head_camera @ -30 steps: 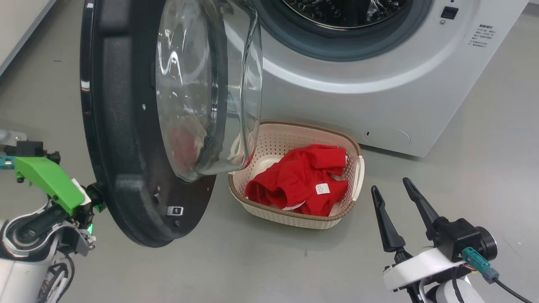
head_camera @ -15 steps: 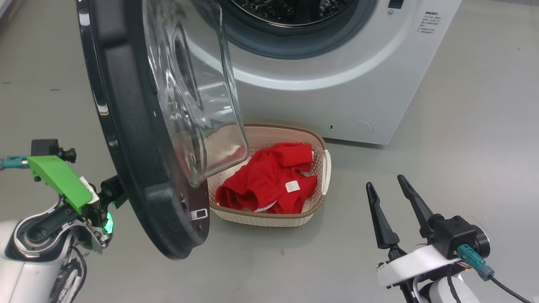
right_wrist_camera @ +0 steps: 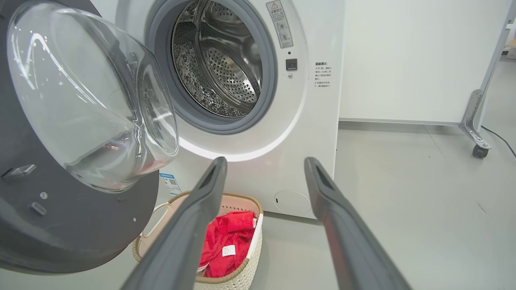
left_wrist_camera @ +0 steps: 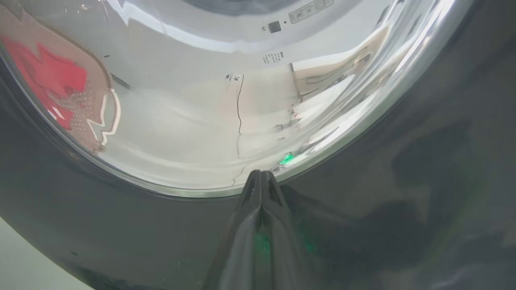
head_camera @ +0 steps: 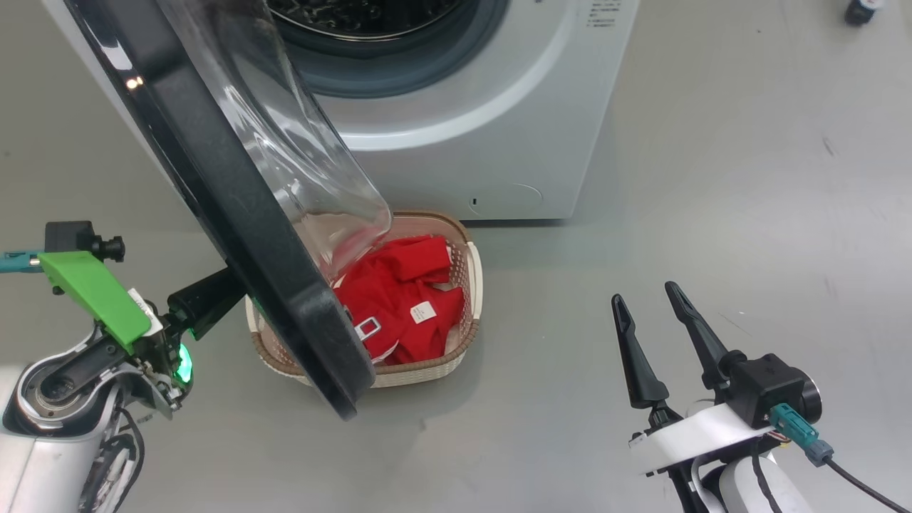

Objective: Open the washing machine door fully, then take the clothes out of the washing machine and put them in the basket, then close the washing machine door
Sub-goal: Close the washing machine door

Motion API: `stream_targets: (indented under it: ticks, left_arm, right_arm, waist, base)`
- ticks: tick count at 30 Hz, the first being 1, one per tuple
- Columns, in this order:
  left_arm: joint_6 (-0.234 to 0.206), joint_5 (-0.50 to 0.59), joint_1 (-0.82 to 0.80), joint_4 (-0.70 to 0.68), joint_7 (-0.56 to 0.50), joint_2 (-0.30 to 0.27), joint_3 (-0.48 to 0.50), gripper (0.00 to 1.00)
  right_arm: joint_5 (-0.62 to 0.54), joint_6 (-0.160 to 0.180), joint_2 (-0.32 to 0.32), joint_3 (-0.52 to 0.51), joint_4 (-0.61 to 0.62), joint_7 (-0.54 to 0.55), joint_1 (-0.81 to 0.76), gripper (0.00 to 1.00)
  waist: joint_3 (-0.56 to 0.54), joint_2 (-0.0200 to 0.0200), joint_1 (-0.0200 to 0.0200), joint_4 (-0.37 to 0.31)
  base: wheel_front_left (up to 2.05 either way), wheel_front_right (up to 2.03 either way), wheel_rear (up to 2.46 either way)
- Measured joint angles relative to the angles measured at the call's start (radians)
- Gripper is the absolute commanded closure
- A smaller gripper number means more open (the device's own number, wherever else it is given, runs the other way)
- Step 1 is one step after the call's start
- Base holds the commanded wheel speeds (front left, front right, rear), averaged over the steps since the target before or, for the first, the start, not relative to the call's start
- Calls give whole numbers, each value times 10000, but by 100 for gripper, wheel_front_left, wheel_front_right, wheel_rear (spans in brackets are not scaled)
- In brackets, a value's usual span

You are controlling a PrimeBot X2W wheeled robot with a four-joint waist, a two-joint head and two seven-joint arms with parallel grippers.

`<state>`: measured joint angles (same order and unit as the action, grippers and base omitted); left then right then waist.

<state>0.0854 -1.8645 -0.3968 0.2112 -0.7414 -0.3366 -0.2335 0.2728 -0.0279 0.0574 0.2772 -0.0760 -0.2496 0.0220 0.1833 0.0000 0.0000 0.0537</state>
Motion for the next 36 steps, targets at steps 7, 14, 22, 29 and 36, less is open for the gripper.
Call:
stream_targets:
  ticks: [7, 14, 22, 29, 36]
  left_arm:
    - [-71, -136, -449, -117, 424, 163, 468, 100]
    - [-278, -510, -1249, -232, 968, 391, 1135, 100]
    - [-560, -633, -2019, -228, 1442, 399, 1628, 100]
    - [-832, -706, -2873, -82, 1929, 399, 2056, 100]
    - [-1129, -656, -3796, 69, 2301, 182, 2253, 100]
  right_arm:
    - [151, 0, -27, 67, 157, -25, 224, 0]
    - [343, 29, -50, 73, 324, -27, 458, 0]
    - [861, 44, -77, 282, 579, -27, 848, 0]
    - [1252, 125, -82, 541, 779, -27, 1173, 0]
    - [1603, 217, -84, 732, 924, -27, 1455, 0]
  waist:
    - [287, 0, 0, -856]
    - [727, 0, 0, -1659]
    - [1343, 0, 0, -2523]
    - [1911, 0, 0, -3214]
    - [2455, 0, 0, -3810]
  base:
    - [0, 0, 0]
    - [0, 0, 0]
    - [0, 0, 0]
    - [0, 0, 0]
    - [0, 0, 0]
